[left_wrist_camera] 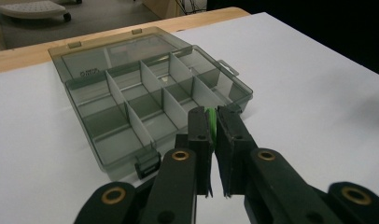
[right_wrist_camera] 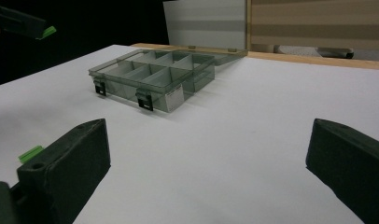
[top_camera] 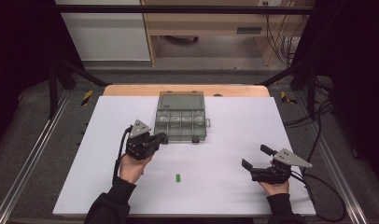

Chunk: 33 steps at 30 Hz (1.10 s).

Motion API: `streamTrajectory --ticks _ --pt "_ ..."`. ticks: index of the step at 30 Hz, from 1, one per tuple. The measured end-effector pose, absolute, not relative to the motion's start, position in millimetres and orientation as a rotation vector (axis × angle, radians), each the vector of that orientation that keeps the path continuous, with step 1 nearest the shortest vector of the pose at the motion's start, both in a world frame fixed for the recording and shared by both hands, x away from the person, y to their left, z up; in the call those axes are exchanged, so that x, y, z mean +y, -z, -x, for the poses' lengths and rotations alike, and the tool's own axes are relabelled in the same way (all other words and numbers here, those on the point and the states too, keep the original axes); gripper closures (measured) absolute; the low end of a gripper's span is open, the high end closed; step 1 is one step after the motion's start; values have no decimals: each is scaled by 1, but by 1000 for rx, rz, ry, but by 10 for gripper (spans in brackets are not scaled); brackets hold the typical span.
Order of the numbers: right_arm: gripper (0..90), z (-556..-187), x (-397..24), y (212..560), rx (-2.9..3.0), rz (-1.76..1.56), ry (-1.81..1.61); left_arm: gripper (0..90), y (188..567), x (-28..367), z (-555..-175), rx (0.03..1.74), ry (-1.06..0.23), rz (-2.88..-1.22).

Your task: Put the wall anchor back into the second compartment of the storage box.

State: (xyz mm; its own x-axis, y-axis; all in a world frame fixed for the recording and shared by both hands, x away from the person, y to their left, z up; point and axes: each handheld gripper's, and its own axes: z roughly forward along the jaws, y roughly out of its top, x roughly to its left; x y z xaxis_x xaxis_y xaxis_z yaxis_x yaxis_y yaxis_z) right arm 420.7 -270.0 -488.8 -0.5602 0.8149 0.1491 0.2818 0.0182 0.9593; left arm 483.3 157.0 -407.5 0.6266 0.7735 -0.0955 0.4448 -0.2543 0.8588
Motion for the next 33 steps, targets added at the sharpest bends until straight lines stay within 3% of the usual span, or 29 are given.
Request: streamTrajectory --ticks 33 --pt "2 -421 -270 489 1853 -1118 -1562 840 415 130 -587 1007 -507 -1931"
